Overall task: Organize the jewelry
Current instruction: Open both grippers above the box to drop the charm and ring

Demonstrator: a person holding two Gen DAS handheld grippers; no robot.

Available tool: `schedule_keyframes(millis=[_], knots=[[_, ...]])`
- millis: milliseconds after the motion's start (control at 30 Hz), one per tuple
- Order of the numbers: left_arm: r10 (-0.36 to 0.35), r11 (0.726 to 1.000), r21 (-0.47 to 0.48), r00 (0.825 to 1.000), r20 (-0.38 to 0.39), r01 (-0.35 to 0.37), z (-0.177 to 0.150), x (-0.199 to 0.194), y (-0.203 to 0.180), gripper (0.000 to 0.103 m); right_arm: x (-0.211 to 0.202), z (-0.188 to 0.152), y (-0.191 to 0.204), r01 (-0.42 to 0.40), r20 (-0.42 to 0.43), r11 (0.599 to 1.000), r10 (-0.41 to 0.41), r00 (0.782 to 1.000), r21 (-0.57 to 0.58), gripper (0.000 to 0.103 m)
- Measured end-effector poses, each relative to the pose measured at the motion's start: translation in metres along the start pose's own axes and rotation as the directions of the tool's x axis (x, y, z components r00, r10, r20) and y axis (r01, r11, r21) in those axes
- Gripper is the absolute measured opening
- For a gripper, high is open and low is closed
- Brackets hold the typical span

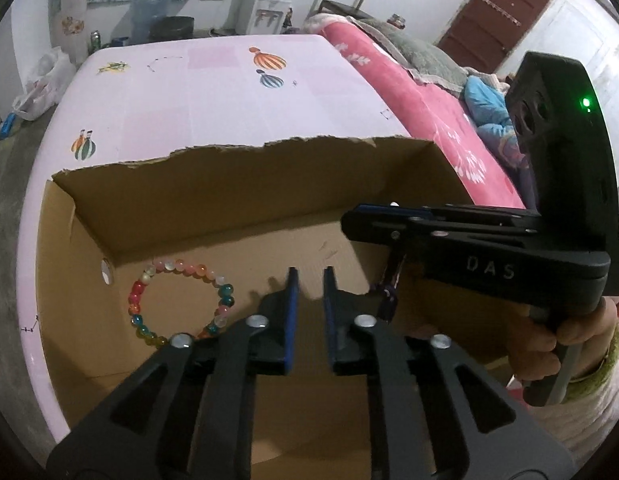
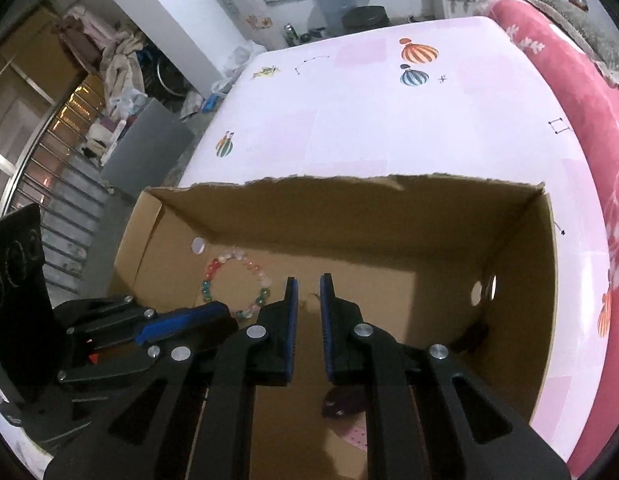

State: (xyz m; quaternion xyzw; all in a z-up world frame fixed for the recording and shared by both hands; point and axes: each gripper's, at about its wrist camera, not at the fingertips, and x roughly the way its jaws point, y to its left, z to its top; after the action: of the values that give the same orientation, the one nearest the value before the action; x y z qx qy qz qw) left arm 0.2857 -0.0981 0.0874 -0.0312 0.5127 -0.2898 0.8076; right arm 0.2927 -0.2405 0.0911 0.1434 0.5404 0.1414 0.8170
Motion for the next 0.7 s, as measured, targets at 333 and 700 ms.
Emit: schedule_keyframes(millis=[333, 700], knots=[[0.027, 1.0, 0.003, 0.997, 0.071, -0.028, -0.003, -0.022, -0.005, 0.017, -0.034, -0.004, -0.019, -0.032, 0.09, 0.998, 0.027, 0.996, 0.045, 0.012], [0.025, 0.997, 0.061, 0.969, 0.244, -0.041, -0.07, -0.123, -0.027, 0.05, -0.142, -0.071, 0.002, -0.148, 0.303, 0.989, 0.145, 0.942, -0.011, 0.031]])
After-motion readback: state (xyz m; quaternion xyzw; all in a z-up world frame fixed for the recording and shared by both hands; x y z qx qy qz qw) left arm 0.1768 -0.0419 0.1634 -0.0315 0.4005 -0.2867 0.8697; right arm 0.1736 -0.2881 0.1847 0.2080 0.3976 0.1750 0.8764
